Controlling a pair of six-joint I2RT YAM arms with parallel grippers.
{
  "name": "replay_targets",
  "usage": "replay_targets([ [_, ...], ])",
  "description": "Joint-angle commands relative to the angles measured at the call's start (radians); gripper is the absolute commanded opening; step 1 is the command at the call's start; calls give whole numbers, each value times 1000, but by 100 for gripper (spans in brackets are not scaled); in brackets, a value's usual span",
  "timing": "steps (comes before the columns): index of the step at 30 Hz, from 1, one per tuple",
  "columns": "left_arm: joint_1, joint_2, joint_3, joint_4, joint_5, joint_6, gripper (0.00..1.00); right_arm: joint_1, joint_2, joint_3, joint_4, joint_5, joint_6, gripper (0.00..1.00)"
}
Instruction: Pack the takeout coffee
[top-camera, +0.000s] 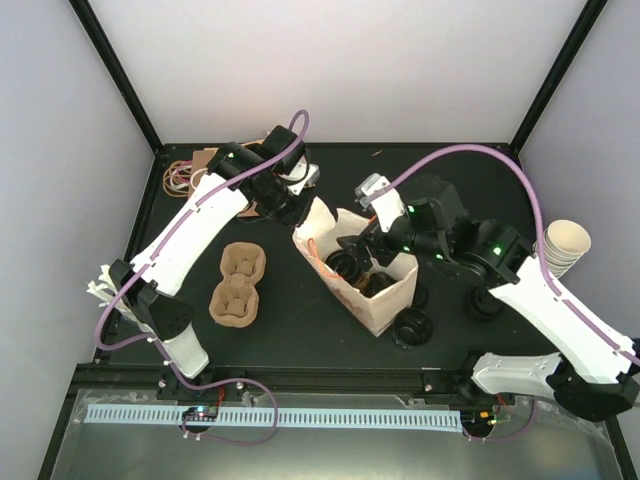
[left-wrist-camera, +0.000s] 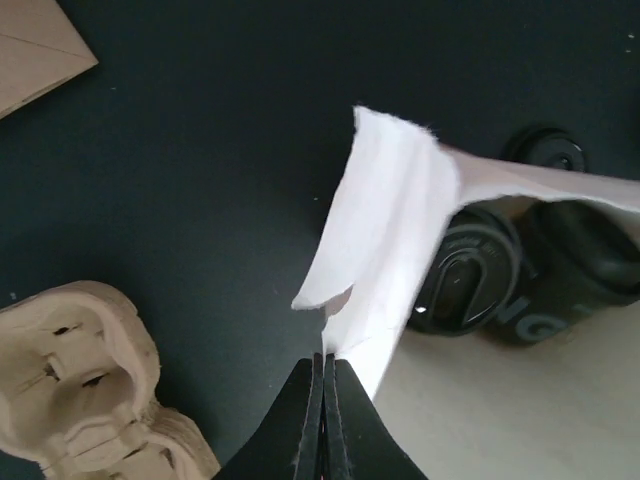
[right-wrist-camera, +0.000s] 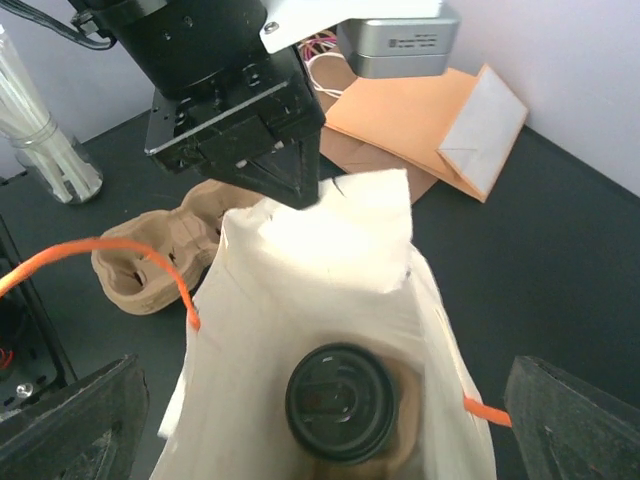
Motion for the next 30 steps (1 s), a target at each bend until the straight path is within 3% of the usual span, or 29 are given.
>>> replay_targets([
  [1, 11, -10, 46, 1, 88, 10, 1, 1, 49, 7, 99, -52, 24, 100],
  [10, 10, -64, 38, -3, 140, 8, 2, 1, 146, 27, 205, -128, 167, 100],
  [19, 11, -87, -38, 34, 134, 8, 2, 0, 186, 30, 276, -297, 465, 100],
  [26, 12, -84, -65, 53, 94, 6, 1, -3, 115, 90, 284, -218, 475, 100],
  [28, 13, -82, -60, 57, 85, 3, 7, -7, 125, 157, 214, -179, 433, 100],
  [30, 13, -85, -49, 57, 78, -5, 21, -12, 132, 203, 139, -135, 400, 100],
])
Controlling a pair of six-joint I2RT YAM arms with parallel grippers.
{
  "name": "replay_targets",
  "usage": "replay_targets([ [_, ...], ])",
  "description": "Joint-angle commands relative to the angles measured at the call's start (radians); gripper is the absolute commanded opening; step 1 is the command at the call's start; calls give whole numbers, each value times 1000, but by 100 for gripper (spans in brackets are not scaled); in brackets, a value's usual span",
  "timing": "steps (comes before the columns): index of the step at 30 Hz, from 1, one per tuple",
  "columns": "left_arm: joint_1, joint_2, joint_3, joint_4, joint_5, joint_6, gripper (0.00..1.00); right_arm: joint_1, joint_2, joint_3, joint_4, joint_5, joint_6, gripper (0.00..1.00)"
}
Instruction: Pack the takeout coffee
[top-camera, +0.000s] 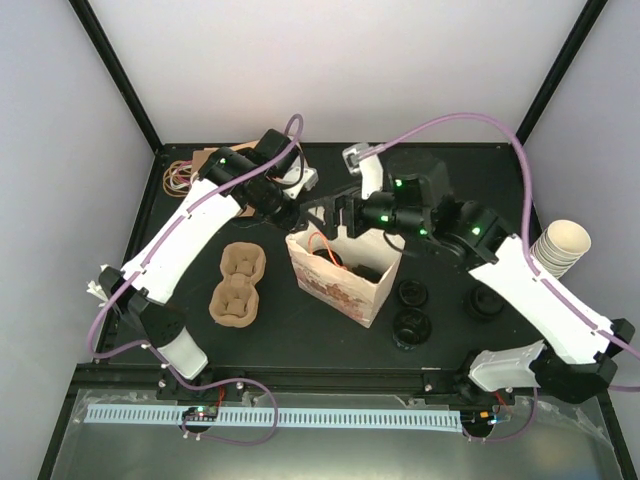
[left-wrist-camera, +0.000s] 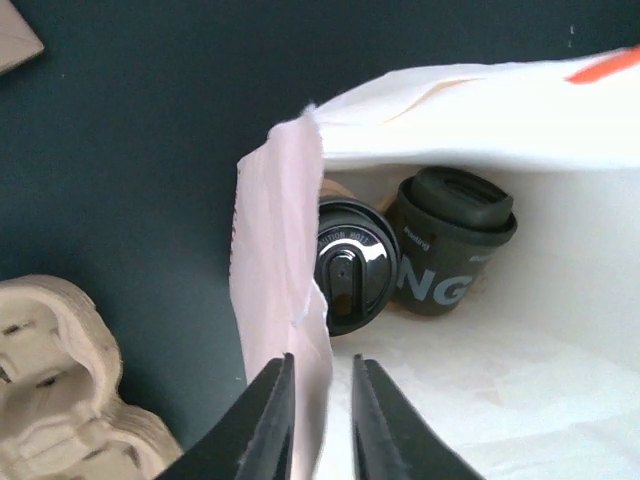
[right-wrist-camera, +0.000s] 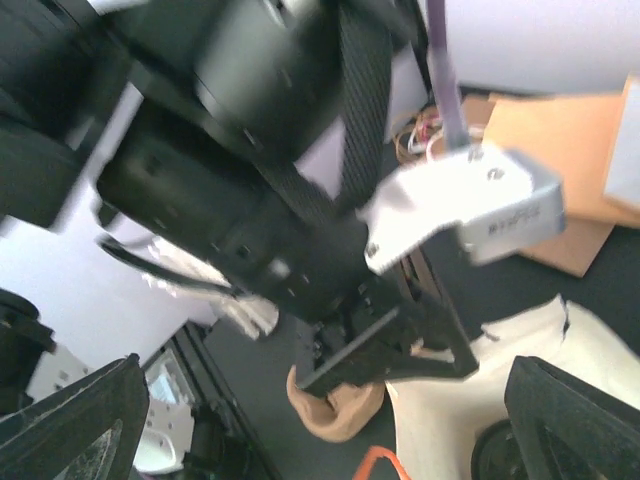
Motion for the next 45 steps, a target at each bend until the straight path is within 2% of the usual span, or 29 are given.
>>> replay_targets([
  [1, 7, -31, 21, 32, -31, -9, 29, -10, -25, 109, -106, 107, -58, 100],
  [3, 8, -53, 23, 40, -43, -17, 47, -13, -49, 104, -120, 148, -75, 100],
  [7, 9, -108, 42, 32, -96, -28, 69, -14, -107, 75, -129, 221, -117, 100],
  [12, 13, -214, 40, 22, -181, -51, 85, -15, -154, 49, -172, 290, -165, 100],
  [14, 12, -271, 25, 17, -232, -68, 88, -15, -179, 23, -175, 312, -178, 100],
  [19, 25, -476, -54, -27, -433, -134, 98, -15, -271, -73, -144, 369, -204, 100],
  [20, 37, -504, -65, -60, -478, -154, 98, -15, -291, -92, -138, 376, -210, 100],
  [23, 91, -577, -108, -157, -575, -200, 88, -14, -342, -136, -129, 404, -217, 100],
  [30, 278, -744, -316, -161, -630, -300, 87, -14, -402, -208, -109, 390, -227, 100],
  [33, 366, -771, -417, -161, -659, -338, 81, -15, -418, -236, -103, 367, -230, 100],
  [36, 478, -788, -484, -159, -669, -380, 74, -14, -447, -273, -89, 356, -231, 100],
  [39, 577, -795, -509, -160, -649, -397, 75, -15, -471, -306, -84, 352, -239, 100],
  [45, 688, -822, -604, -160, -568, -446, 73, -15, -507, -344, -94, 365, -270, 100],
])
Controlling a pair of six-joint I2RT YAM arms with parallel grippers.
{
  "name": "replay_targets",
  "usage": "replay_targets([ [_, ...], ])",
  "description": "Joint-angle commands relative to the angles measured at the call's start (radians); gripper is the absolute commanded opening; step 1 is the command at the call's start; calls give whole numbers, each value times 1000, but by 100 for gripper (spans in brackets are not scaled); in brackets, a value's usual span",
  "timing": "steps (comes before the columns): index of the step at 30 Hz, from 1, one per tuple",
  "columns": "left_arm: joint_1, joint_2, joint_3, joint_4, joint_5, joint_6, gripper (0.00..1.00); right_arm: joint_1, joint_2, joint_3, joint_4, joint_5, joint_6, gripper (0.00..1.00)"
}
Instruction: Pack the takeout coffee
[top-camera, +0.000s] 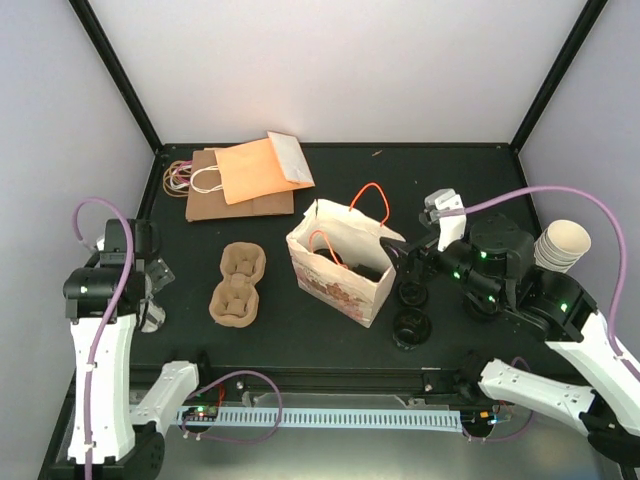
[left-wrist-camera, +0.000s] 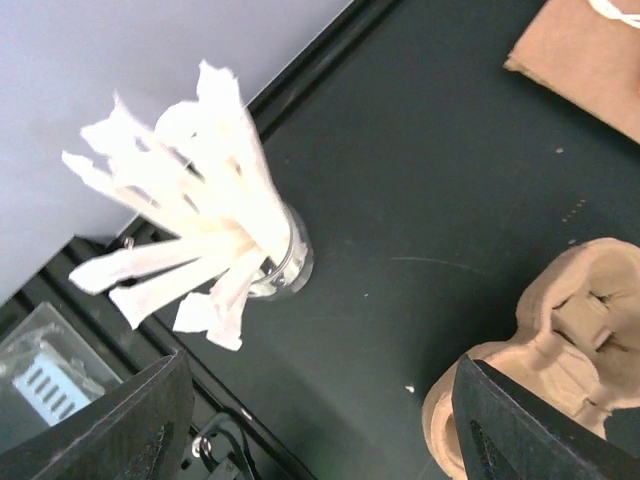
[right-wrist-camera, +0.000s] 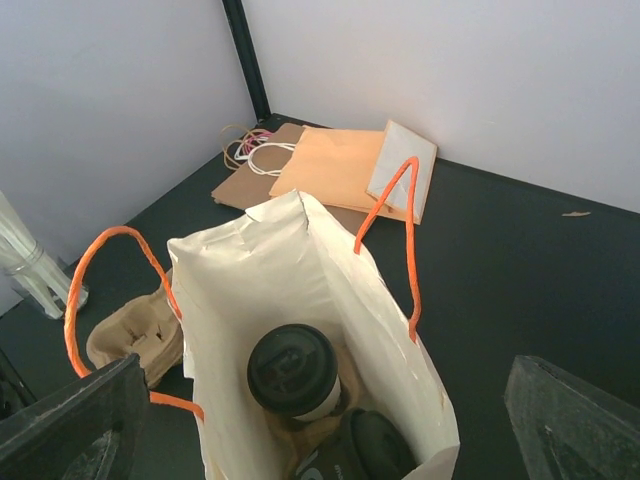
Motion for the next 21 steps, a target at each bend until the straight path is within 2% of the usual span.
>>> replay_targets([
  [1, 68, -44, -76, -20, 50, -77, 73, -4, -31, -16, 17, 8, -40, 100],
  [10, 107, -86, -149, -21, -32, -137, 73, -5, -52, -31, 1, -18, -53, 100],
  [15, 112, -113, -170, -21, -14, -144, 73, -4, -54, -36, -14, -34, -55, 100],
  [21, 132, -101, -160, -21, -12, -140, 63, -4, -72, -62, 6, -39, -44, 100],
])
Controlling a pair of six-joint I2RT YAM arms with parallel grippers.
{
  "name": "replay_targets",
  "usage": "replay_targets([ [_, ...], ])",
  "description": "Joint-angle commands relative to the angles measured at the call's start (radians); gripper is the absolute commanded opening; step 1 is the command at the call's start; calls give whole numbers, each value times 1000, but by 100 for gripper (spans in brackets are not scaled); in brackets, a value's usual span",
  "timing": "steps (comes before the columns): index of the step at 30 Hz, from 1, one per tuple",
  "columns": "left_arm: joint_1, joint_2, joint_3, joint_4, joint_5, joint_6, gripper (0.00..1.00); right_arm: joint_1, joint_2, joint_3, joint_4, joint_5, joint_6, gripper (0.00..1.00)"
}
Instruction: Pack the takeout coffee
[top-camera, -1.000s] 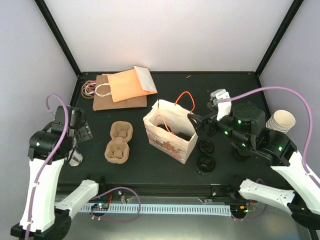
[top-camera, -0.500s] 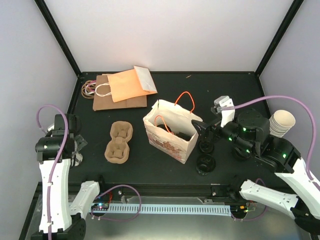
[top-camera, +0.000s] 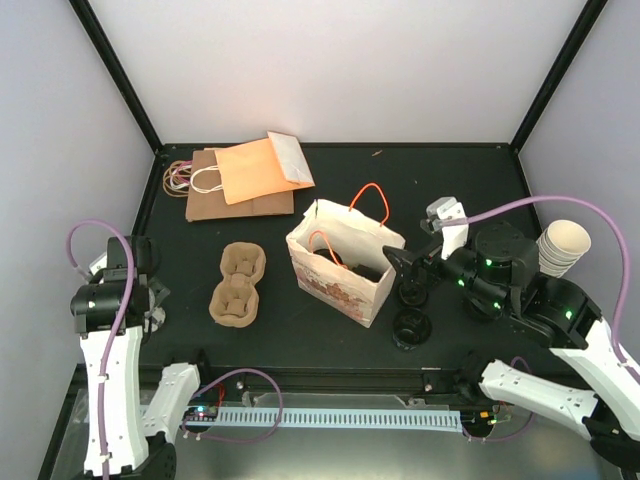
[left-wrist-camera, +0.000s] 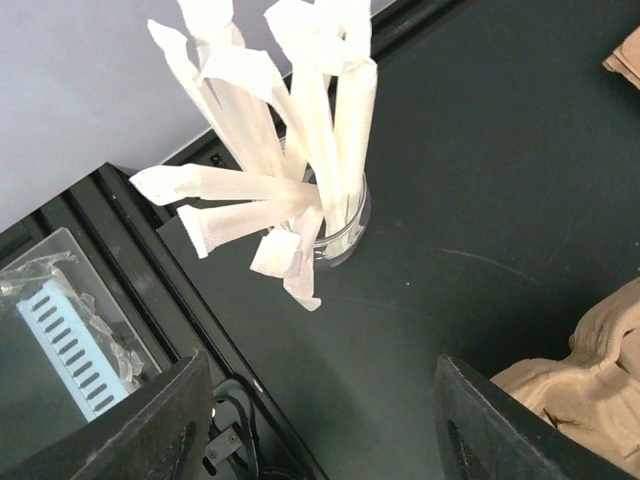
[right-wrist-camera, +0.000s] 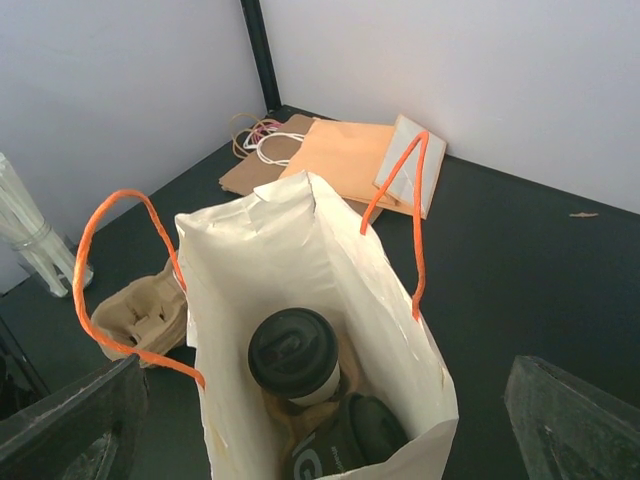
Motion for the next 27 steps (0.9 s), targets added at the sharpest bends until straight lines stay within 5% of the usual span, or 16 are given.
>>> replay_targets([
  [1, 26, 9, 10, -12, -11, -12, 62, -4, -22, -33, 19, -15, 0, 100],
  [27, 67, 139, 48, 63, -43, -14, 46, -4, -33, -127, 124, -69, -8, 100],
])
